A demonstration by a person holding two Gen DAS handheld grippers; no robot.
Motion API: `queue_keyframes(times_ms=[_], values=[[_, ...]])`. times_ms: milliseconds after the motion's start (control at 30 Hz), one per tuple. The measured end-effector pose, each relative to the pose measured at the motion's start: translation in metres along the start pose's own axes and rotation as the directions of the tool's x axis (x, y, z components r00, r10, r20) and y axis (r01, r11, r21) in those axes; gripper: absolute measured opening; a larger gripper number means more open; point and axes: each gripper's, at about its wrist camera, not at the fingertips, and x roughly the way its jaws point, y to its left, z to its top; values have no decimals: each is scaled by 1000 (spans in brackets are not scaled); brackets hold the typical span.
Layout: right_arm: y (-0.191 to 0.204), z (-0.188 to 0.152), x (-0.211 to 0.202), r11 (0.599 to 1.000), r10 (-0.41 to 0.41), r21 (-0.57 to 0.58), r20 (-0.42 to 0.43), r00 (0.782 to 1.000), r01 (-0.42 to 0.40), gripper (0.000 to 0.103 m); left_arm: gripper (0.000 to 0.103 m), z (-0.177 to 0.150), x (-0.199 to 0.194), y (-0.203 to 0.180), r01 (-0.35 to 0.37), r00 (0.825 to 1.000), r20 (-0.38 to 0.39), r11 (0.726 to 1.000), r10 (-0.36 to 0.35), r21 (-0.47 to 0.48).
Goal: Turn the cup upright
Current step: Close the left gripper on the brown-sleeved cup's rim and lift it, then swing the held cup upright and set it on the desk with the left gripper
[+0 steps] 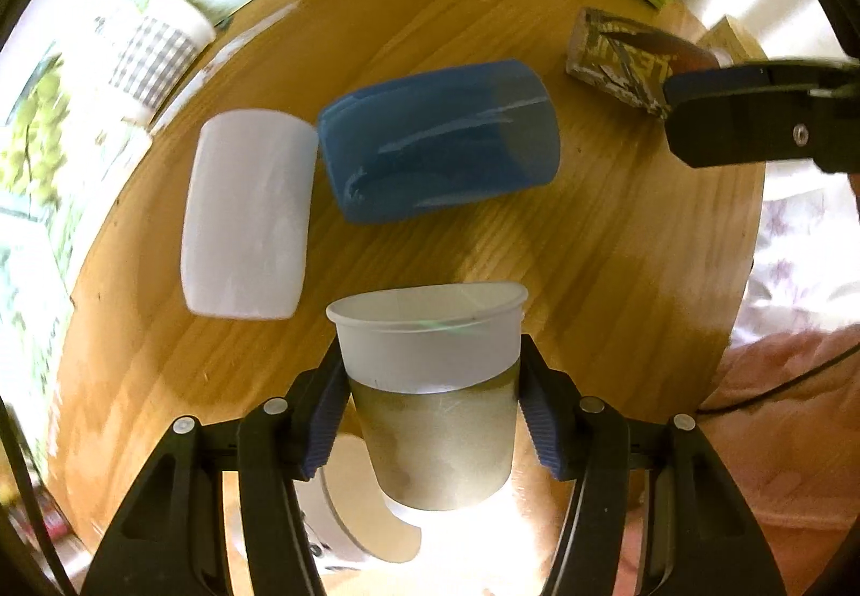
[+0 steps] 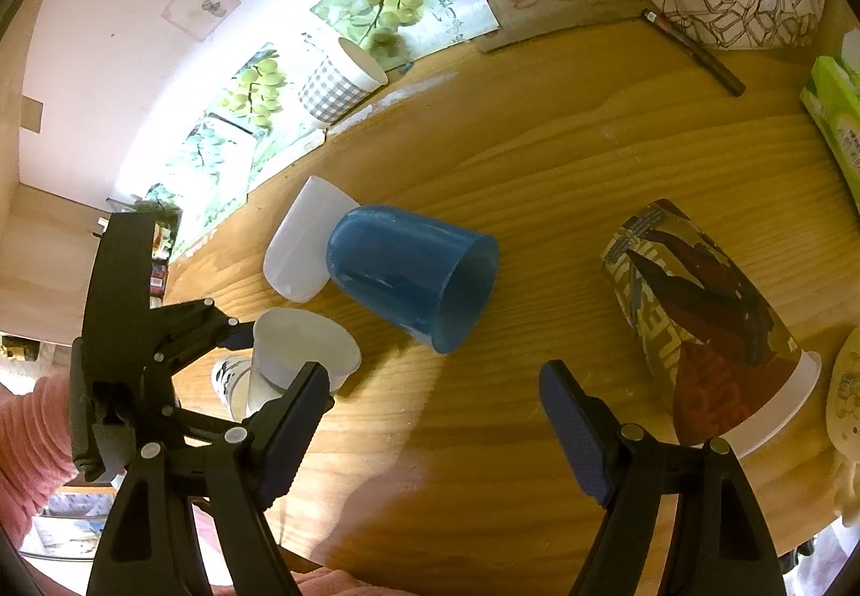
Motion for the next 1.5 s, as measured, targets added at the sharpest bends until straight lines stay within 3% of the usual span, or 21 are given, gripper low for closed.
queue_keyframes(times_ms=[367, 667, 800, 1033, 1367, 1500], values=[[13, -10, -6, 1000, -6, -30, 21, 1000, 7, 81, 62, -35, -17, -3, 31, 997, 78, 976, -15, -215], [22, -14, -7, 999, 0, -42, 28, 1000, 1, 81, 62, -59, -26, -3, 79, 989, 148, 915, -22, -396], [27, -14, -7, 998, 0, -57, 28, 1000, 2, 81, 61, -69, -27, -3, 115, 981, 190, 866, -24, -486], [33, -18, -7, 997, 3, -74, 17, 1000, -2, 81, 61, -93, -25, -2, 189, 964, 267, 749, -17, -635], [39, -22, -2, 994, 2, -109, -12, 1000, -4, 81, 62, -122, -12, -14, 258, 949, 316, 612, -14, -747], [42, -24, 3, 992, -6, -126, -31, 1000, 2, 81, 62, -130, -8, -15, 260, 948, 319, 579, 0, -772]])
